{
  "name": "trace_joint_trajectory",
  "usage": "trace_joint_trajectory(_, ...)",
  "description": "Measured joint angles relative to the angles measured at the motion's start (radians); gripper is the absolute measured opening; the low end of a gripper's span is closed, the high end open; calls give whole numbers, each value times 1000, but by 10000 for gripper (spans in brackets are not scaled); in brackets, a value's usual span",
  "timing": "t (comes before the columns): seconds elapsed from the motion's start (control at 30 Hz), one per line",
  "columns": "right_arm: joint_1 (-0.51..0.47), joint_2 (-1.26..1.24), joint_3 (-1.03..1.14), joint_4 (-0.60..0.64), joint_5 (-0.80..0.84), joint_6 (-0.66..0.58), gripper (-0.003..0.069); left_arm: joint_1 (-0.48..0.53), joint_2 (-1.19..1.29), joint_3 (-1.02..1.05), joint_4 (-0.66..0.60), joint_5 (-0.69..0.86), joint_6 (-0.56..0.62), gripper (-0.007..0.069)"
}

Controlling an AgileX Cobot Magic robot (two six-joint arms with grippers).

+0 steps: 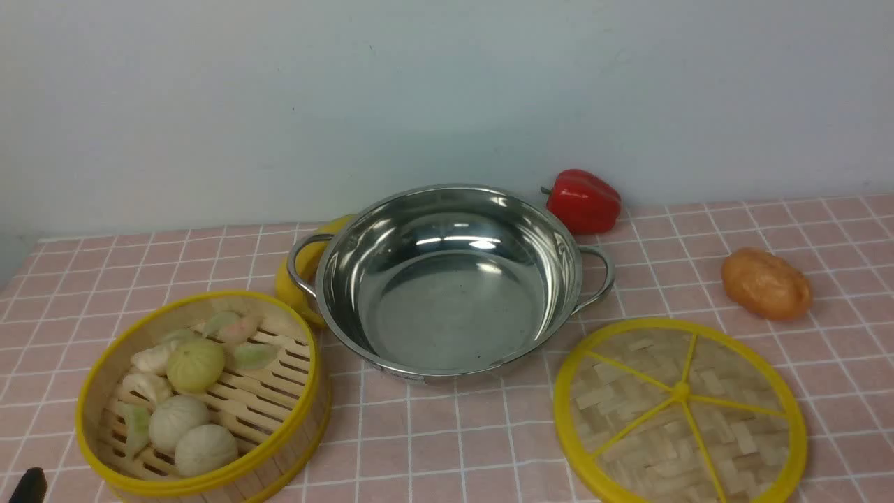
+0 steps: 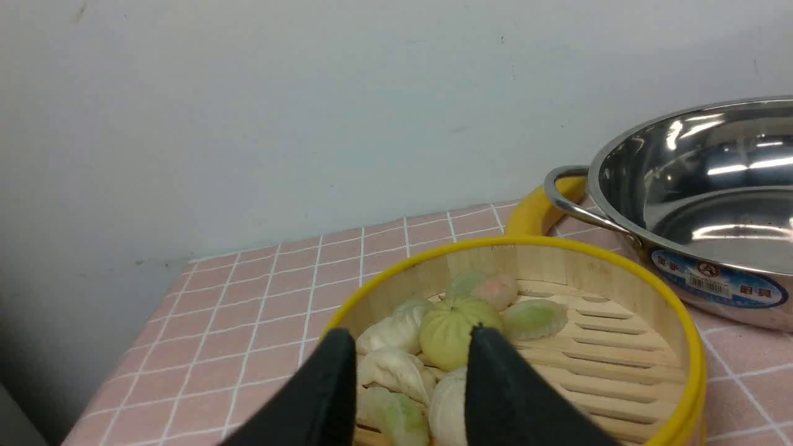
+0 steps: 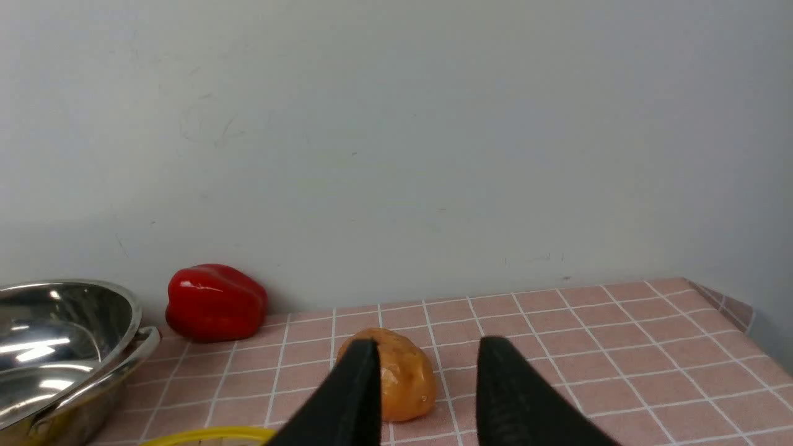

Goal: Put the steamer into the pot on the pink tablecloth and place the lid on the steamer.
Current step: 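Grasp the rim of the steamer basket holding the buns with the left gripper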

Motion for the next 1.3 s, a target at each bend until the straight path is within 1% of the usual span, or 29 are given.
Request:
trace_joint_trajectory(0.73, 1, 0, 0, 6, 0, 4, 240, 0, 0, 0, -5, -3, 0, 243)
trace_joint_trajectory(0.77, 1, 0, 0, 25, -8, 22, 240, 0, 0, 0, -19, -6, -3, 243)
trace_joint_trajectory(0.83, 1, 0, 0, 117, -56, 98, 240, 0, 0, 0, -88, -36, -40, 243)
trace_joint_trajectory(0.97, 1, 0, 0, 375, -199, 305, 240, 0, 0, 0, -335, -111, -181, 243)
trace_joint_trajectory(1.0, 1, 0, 0, 386, -199, 313, 240, 0, 0, 0, -335, -111, -181, 243)
trace_joint_trajectory(1.03, 1, 0, 0, 467, -241, 367, 240, 0, 0, 0, -430, -132, -223, 243)
trace_joint_trajectory(1.13, 1, 0, 0, 552, -283, 429, 240, 0, 0, 0, -546, -181, -251, 243)
trace_joint_trajectory(1.3, 1, 0, 0, 590, -302, 454, 240, 0, 0, 1, -590, -273, -264, 243)
